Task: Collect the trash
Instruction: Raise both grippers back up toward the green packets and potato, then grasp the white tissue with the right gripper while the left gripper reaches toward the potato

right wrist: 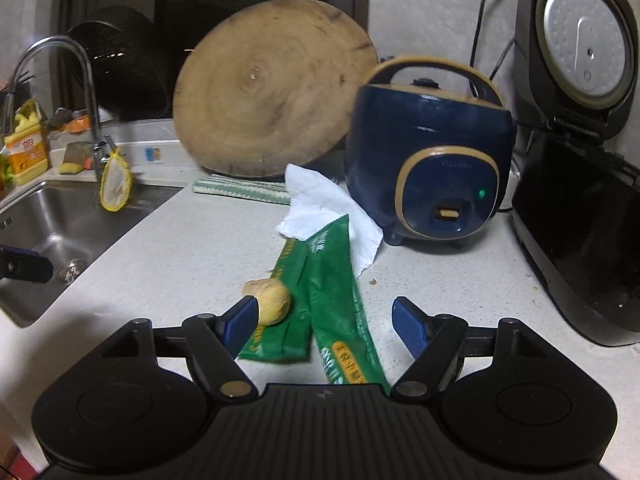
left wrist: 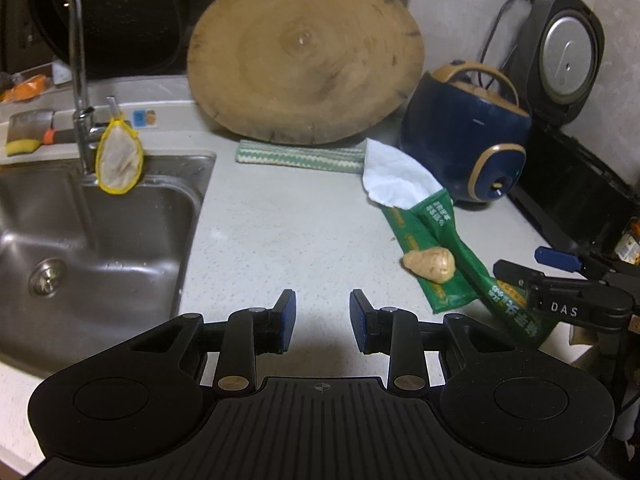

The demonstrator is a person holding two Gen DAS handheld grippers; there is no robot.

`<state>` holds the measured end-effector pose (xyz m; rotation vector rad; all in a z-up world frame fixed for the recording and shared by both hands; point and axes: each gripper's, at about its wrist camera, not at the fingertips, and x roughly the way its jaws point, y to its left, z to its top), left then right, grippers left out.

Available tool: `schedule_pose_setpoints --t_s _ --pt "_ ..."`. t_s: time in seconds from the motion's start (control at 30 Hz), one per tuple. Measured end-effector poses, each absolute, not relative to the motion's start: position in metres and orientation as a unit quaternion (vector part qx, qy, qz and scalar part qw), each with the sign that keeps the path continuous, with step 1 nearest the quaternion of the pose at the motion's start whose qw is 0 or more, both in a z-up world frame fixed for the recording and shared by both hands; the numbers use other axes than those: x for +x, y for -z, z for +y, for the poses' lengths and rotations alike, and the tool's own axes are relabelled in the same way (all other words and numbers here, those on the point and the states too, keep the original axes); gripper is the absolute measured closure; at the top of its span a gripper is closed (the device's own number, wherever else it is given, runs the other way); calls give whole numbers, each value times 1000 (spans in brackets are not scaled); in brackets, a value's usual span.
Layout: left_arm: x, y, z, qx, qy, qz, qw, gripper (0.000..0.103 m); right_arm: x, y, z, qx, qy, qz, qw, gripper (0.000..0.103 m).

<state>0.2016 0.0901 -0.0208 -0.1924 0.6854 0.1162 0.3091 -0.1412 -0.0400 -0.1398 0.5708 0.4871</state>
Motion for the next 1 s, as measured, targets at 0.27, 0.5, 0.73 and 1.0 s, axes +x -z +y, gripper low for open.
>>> schedule_pose_setpoints --t_s 0.27,0.5,0.73,1.0 --pt "226 27 94 -86 -69 353 929 70 347 67 -120 -25 -258 353 899 29" --pt "231 37 105 -95 -87 368 921 70 334 75 -81 -13 -349 385 854 37" --pt "232 41 111 -100 -95 377 916 70 310 72 -55 -69 -386 362 846 38" --pt "229 55 121 -152 -88 386 906 70 341 56 -96 -80 -253 293 919 31"
